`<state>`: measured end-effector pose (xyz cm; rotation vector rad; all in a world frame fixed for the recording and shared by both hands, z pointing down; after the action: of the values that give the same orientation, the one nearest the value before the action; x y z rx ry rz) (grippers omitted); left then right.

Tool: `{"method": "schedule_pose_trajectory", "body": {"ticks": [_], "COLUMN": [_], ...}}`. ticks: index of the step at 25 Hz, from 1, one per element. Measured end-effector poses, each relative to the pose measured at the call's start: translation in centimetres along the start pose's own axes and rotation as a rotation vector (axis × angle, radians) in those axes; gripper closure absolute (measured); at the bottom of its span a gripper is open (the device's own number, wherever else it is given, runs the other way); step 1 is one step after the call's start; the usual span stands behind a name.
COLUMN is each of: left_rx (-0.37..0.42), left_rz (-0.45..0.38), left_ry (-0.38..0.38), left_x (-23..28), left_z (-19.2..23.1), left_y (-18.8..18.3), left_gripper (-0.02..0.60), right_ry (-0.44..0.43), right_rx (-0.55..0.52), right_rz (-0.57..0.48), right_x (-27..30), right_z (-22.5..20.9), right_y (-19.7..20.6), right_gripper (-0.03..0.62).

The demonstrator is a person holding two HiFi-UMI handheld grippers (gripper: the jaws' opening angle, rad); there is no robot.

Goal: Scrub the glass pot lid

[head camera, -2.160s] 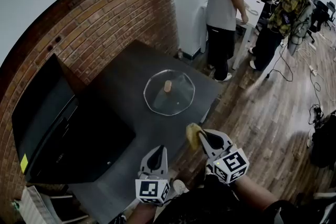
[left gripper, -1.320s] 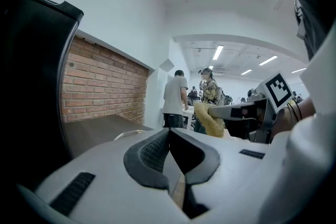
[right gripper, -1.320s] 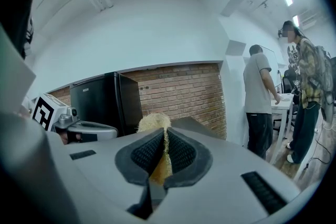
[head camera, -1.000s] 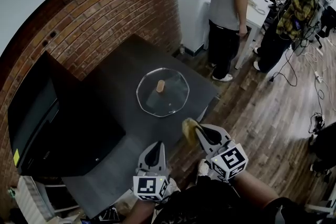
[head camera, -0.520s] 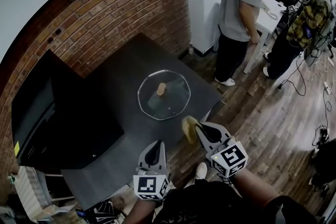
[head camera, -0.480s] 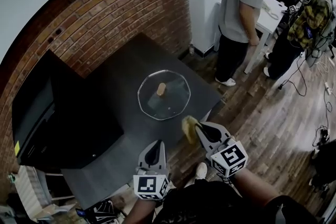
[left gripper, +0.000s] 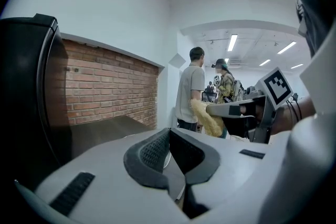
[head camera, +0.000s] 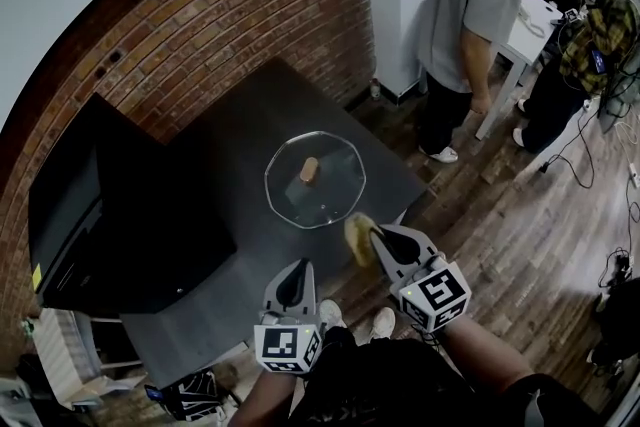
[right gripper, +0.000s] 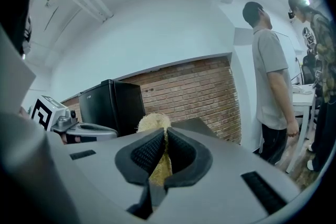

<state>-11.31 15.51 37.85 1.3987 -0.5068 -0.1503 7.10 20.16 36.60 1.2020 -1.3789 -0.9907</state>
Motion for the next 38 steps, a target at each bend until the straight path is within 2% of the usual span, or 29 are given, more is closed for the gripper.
{"method": "schedule_pose_trajectory", "body": {"ticks": [9, 20, 30, 38], "left_rx": [-0.016, -0.040, -0.069, -0.098], "left_rz": [0.034, 0.108, 0.215, 0.304], "left_ry": [0.006, 0.042, 0.070, 0.060], "left_x": [1.9, 5.6, 9.6, 12.0], "left_z": [3.9, 10.9, 15.9, 18.8], "left_y": [1.1, 3.7, 8.2, 12.1], "left_gripper": [0.548, 0.549, 0.549, 0.549], "right_ry": [0.012, 0.039, 0.045, 0.023], "right_rx": [0.000, -0.007, -0.020, -0.035], "right_rz": [0.024, 0.091, 0.201, 0.301], "right_x": [4.0, 11.4, 17.7, 21.8], "right_z": [0.5, 1.7, 2.0, 2.8], "right_y": [0.2, 1.8, 5.6, 9.7], "right_gripper": [0.569, 0.569, 0.569, 0.569]}}
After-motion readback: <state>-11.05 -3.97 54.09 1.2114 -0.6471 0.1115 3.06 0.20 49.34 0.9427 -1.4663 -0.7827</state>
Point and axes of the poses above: the fingertips, and each gripper's own axes: x forward along the fingers, z to its left, y out of its underside, the point moved 6 cm from there along -x, backward along the fingers, and after that the axes turned 13 degrees about y, right-handed, at the moved point
